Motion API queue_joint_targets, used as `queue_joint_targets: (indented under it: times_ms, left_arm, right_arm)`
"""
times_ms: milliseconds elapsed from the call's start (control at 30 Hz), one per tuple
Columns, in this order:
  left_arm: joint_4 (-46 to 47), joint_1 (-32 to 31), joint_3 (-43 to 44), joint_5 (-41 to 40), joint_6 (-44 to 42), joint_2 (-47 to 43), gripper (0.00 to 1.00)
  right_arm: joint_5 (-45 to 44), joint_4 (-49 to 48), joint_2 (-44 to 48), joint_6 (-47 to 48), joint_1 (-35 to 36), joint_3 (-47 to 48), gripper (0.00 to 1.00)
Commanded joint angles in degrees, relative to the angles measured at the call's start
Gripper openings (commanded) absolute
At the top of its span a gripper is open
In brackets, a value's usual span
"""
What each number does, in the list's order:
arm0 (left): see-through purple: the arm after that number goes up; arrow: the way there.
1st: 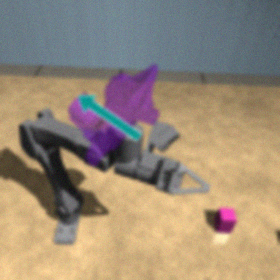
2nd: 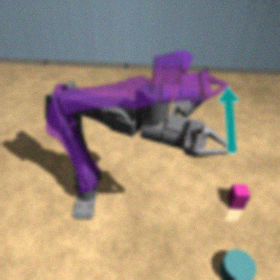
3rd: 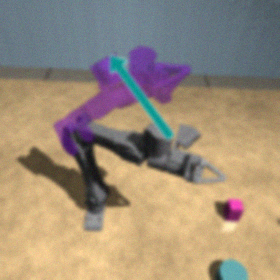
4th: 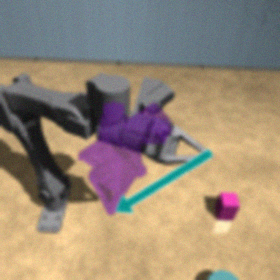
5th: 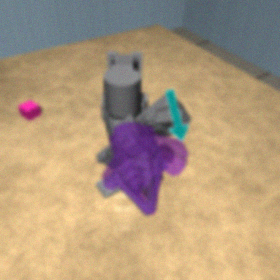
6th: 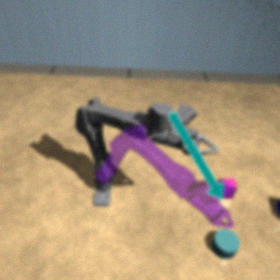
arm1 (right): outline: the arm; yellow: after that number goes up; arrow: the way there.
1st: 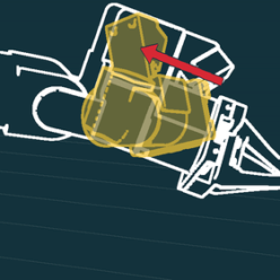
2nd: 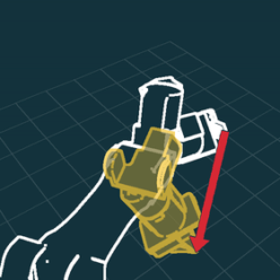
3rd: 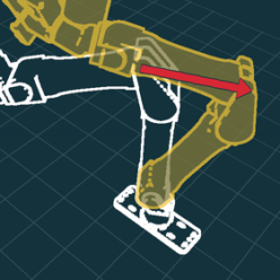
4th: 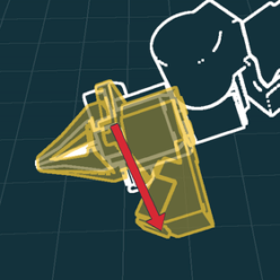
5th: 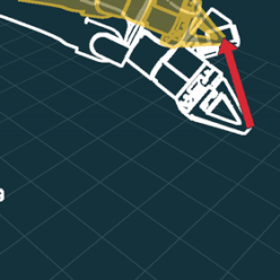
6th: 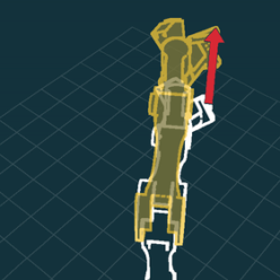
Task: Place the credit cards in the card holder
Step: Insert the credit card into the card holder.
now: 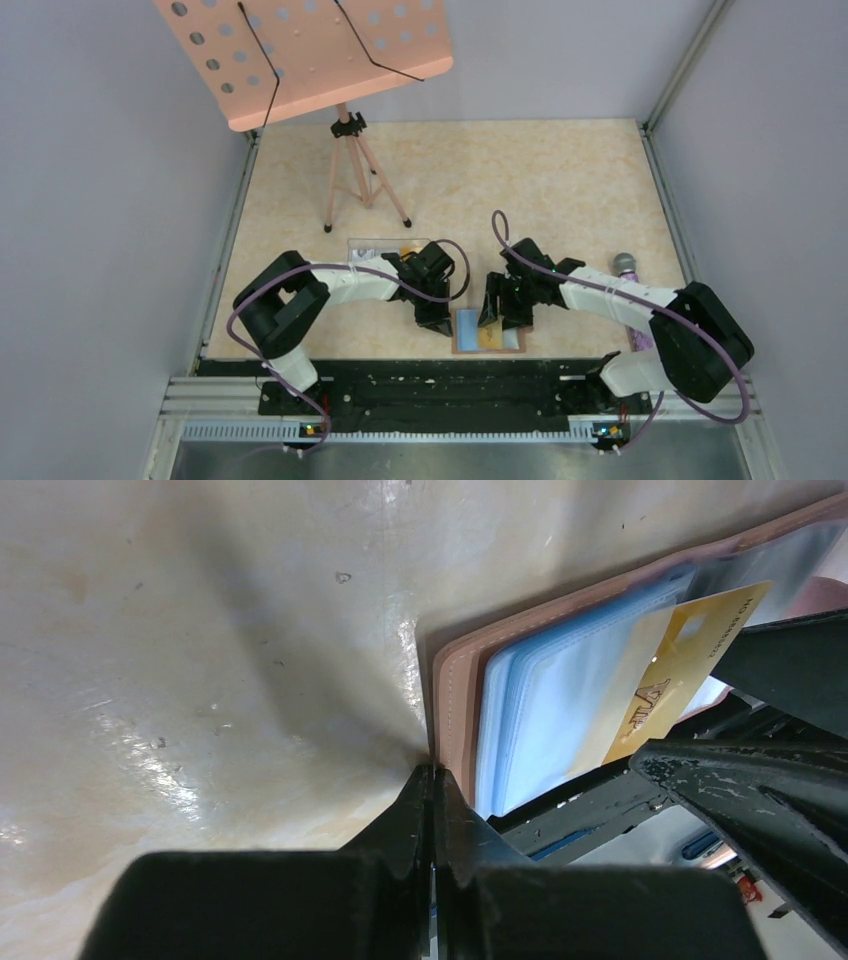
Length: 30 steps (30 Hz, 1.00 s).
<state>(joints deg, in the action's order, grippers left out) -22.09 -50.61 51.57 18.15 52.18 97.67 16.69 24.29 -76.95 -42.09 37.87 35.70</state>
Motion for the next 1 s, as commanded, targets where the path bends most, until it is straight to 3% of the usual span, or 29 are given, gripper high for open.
queue_joint_targets:
  times_ms: [0, 133, 533, 600, 700, 767, 867, 967]
  left_arm:
    - [0.78, -1.02, 0.49, -1.46, -1.78, 3.09, 0.0]
    - [0.55, -1.07, 1.28, -1.24, -2.0, 3.59, 0.0]
    - [-0.15, -1.18, 2.34, -1.12, -2.43, 3.83, 0.0]
    - [-0.3, -1.24, 2.54, -1.27, -2.48, 3.8, 0.0]
    - [-1.12, -1.31, 3.07, -1.64, -2.74, 3.54, 0.0]
    - [-2.13, -1.33, 3.37, -2.37, -3.08, 2.79, 0.0]
    - [-5.04, -1.33, 3.87, -4.88, -3.56, 0.92, 0.0]
    - [-6.96, -1.33, 3.88, -7.97, -3.33, -3.32, 0.12]
  right_arm:
    - [-4.27, 4.23, -2.36, 1.27, 2.14, 1.92, 0.6]
    - [-2.69, 2.37, -3.93, 0.34, 3.67, 2.44, 0.58]
    - [2.69, -5.16, -7.54, -3.93, 7.66, 4.53, 0.38]
    - [3.88, -6.77, -8.06, -4.71, 7.99, 4.32, 0.32]
    - [4.67, -8.04, -8.21, -5.55, 8.32, 4.01, 0.12]
    - [4.69, -8.06, -8.01, -5.61, 8.37, 3.96, 0.07]
    - [3.46, -5.89, -7.24, -4.94, 8.47, 4.56, 0.12]
    - [1.51, -2.97, -6.01, -3.85, 8.68, 5.43, 0.32]
